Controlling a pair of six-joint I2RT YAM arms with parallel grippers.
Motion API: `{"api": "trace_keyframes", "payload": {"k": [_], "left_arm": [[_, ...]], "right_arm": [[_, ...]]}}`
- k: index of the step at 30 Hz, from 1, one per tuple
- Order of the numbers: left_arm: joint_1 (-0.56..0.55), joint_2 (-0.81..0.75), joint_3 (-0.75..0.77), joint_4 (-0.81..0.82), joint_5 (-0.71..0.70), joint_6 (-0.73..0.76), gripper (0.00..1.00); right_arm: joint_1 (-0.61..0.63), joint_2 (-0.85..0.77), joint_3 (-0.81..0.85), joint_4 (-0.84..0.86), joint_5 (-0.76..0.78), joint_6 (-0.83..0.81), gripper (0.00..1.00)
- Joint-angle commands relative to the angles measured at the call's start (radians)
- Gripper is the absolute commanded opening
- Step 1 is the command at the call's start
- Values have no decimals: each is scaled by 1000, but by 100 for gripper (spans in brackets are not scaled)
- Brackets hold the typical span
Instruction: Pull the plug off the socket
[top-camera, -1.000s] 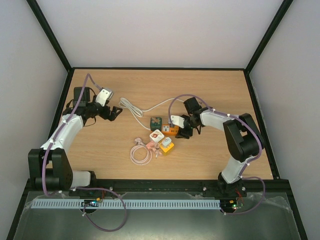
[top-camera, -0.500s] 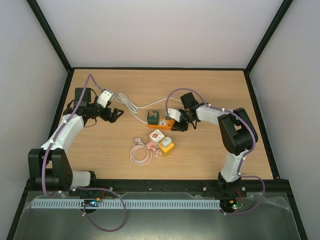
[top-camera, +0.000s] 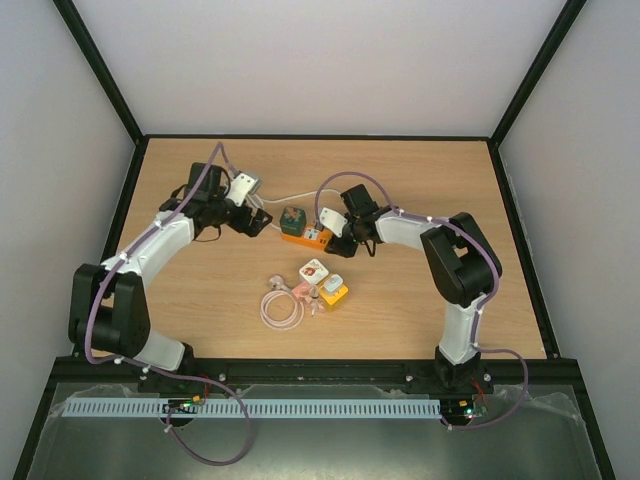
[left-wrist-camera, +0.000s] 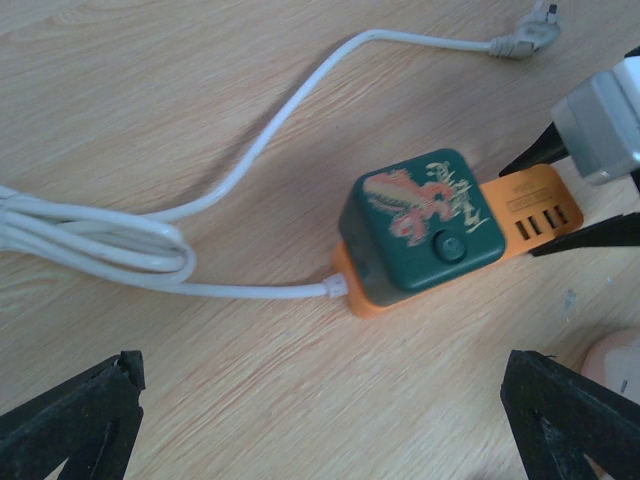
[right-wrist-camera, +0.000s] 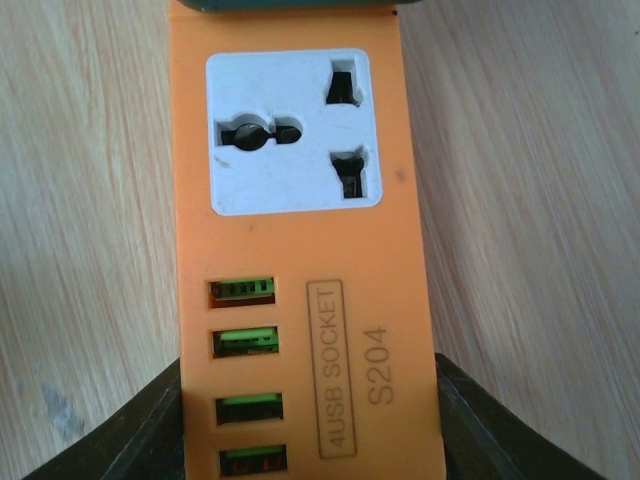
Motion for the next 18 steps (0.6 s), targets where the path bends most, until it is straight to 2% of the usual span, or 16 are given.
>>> {"api": "trace_keyframes", "payload": {"k": [1,5,18], "left_arm": [[-62,49,50,39,-110,-102,100],[-124,124,106,29,-177,-144,100],[-208,307,256,25,-187,-207,98]], "right_arm": [[11,28,55,83,65,119,43],[10,27,53,123,66,166,43],[10,38,47,185,47,249,46]]}}
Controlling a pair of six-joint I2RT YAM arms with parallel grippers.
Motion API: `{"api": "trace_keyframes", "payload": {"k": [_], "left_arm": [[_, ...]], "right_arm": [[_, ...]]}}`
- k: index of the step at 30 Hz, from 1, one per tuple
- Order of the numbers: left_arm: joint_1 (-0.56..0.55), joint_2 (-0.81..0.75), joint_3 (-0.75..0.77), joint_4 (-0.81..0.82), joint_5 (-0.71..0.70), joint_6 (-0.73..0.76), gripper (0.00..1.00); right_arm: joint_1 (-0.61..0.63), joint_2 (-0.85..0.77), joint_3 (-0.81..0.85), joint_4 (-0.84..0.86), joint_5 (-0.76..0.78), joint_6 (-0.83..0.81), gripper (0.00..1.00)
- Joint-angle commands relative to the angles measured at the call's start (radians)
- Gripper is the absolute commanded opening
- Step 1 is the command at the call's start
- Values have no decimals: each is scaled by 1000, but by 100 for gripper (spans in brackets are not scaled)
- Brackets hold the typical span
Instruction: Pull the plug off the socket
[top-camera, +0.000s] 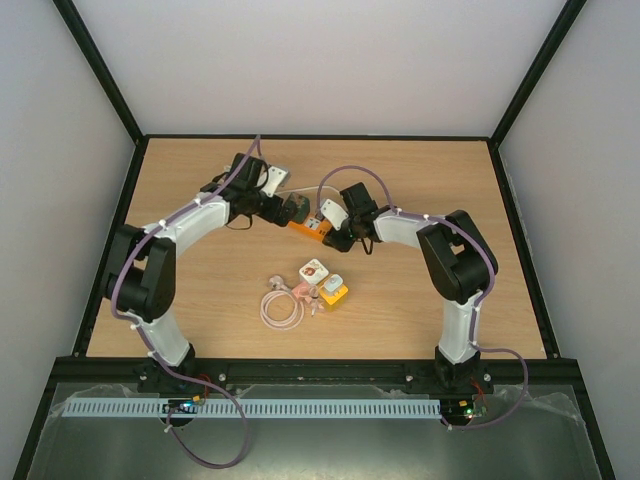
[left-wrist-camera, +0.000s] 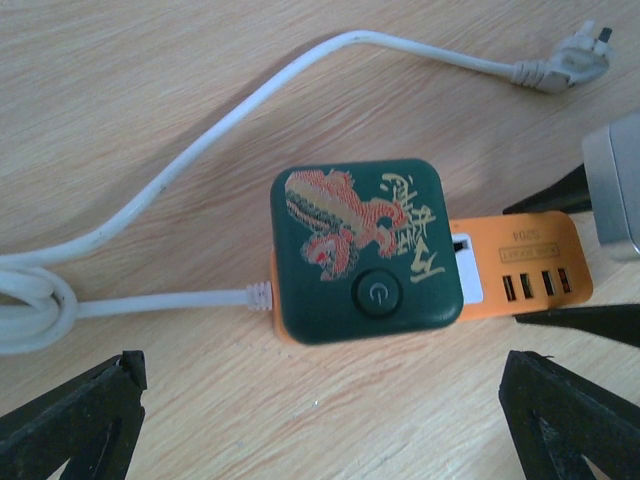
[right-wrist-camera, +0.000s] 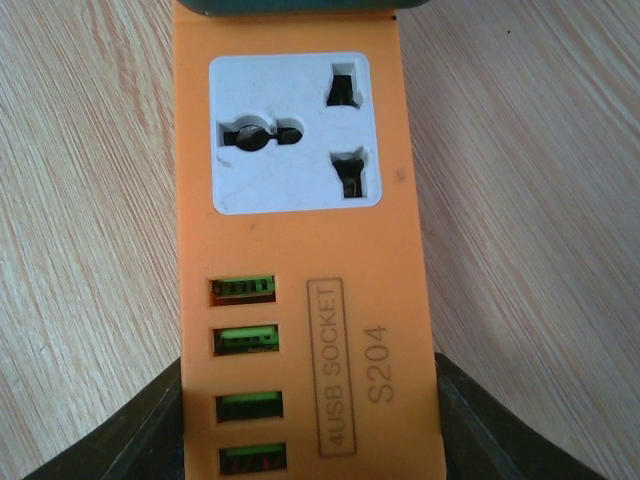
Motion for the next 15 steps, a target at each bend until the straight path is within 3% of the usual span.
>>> {"api": "trace_keyframes", "payload": {"k": [1,10,15], "left_arm": [[-28,58,68,-10,-8,-33,97],[-56,156,134,-7,-82,-62,90],[-69,177,137,14,-115,-54,82]], "right_arm": [[-2,-2,23,92,-16,45,46],[-2,-14,-5,148,-10,70,53],[-2,-13,-17,200,0,89,64]]}}
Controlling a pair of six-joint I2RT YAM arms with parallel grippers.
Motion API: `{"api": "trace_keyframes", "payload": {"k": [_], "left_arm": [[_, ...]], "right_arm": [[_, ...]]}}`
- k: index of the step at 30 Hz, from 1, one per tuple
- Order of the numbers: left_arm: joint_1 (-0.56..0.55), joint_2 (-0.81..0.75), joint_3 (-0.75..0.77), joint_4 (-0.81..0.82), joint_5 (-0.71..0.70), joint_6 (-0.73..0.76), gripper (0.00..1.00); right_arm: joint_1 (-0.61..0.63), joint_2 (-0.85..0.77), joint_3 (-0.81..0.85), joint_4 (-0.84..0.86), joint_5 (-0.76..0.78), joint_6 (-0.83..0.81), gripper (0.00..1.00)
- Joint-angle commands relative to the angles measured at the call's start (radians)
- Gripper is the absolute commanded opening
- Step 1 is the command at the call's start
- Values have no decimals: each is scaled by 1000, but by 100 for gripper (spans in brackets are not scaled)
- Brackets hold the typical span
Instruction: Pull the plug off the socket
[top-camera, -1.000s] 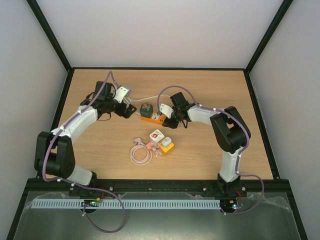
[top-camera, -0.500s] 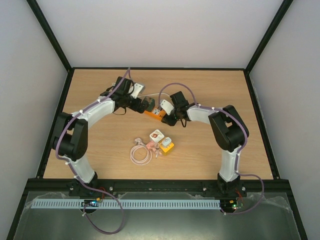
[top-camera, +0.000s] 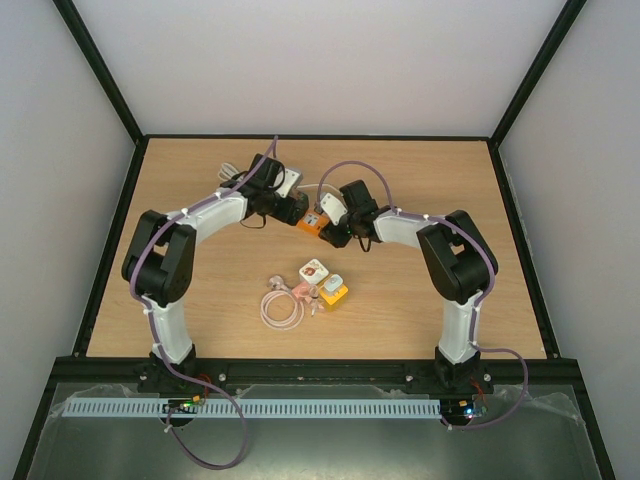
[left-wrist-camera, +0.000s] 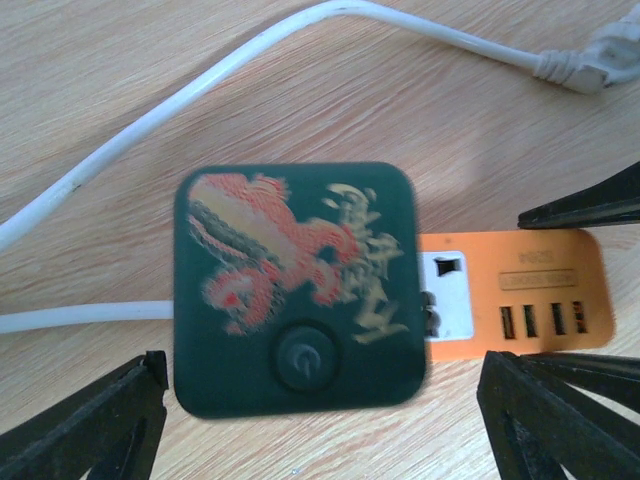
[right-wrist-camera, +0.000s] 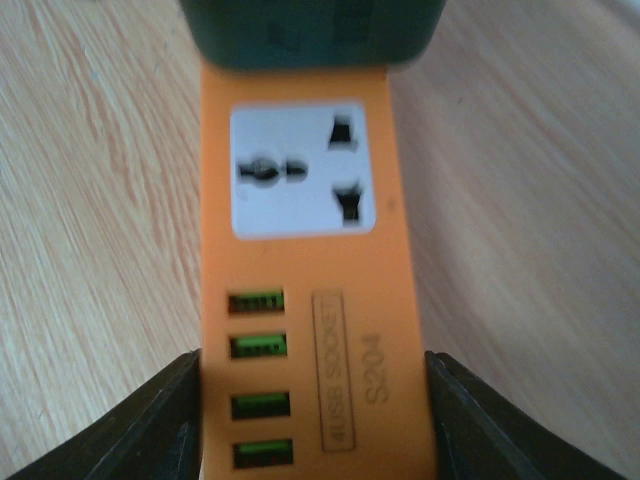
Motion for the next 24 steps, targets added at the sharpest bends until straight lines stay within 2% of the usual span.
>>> {"api": "trace_keyframes", "payload": {"k": [1,6,13,17,19,24], "left_arm": [[-11,24,30,16,-48,-3,79],[-15,32,29,38,-58,-2,72],[-31,42,34,45,-55,6,68],[-35,51,36,46,-54,4,64],[-35,55,37,47,-53,3,63],[-37,70,50,44,-51,-2,60]], "right_arm": [[-2,-14,-18,108,3,30,67],[-1,3,-14,154,-36,30,75],[-2,70,24,192,-83,37,75],[-2,120,83,159,-79,41,74],[-2,130,97,156,-79,41,70],[-2,128,93,170,-81,47,55]]}}
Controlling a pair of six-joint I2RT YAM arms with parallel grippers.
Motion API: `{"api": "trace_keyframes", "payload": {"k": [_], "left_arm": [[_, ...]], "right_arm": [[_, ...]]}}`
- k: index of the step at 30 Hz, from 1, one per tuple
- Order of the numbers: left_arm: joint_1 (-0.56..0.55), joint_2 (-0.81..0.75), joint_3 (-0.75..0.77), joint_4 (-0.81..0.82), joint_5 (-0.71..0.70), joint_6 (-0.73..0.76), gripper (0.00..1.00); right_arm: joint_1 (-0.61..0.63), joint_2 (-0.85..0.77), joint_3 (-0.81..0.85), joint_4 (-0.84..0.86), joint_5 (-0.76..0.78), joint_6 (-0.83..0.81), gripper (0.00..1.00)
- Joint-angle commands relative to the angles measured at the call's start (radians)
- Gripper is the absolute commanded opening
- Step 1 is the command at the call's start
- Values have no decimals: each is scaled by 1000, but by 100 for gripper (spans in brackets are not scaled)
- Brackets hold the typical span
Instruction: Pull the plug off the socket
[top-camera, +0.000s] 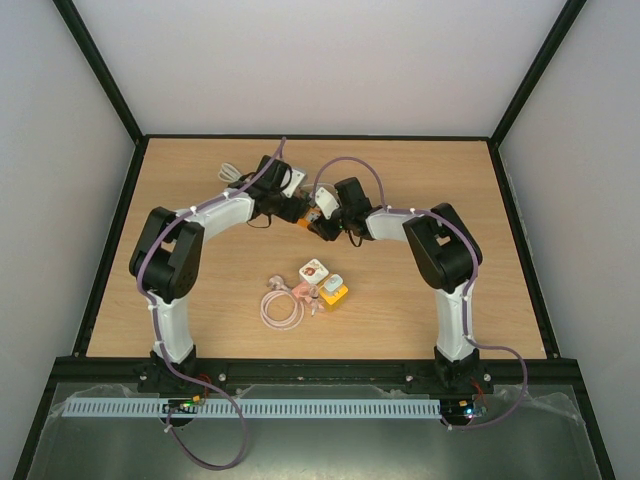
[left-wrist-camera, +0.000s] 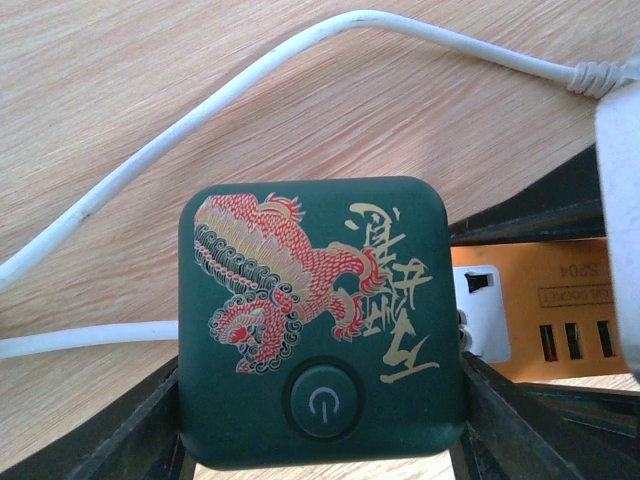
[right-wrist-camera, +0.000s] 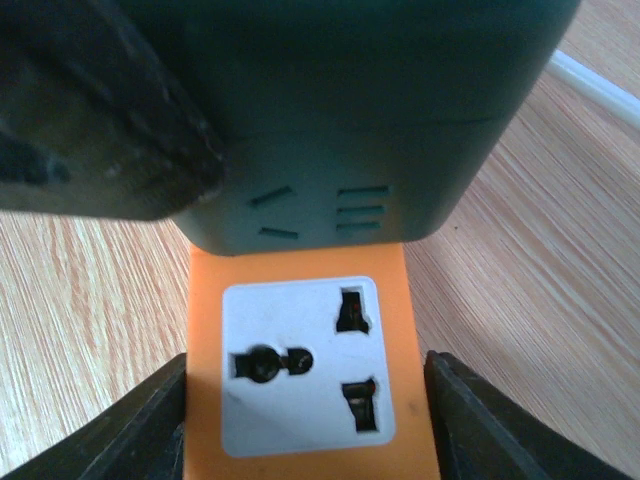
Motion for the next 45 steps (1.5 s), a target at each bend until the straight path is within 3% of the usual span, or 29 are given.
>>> {"api": "trace_keyframes", "payload": {"k": [1,9,18,38,45], "left_arm": [[-11,28,34,1,6,-1,60],[-18,17,35,14,-4,4,51],[-19,-37,17,35,53,20,49],[-8,-78,11,52,99,8,44],[-32,-106,-24,88,39,54,43]], "right_arm": [[-1,-6,18,19,-12,9,53],[-1,-39,-31,12,-14,4,41],[-2,-31,-64,-13,14,-8,25],[-7,29,-55,-14,22,6,13],[-14,34,-54,-17,16,15,11]]}}
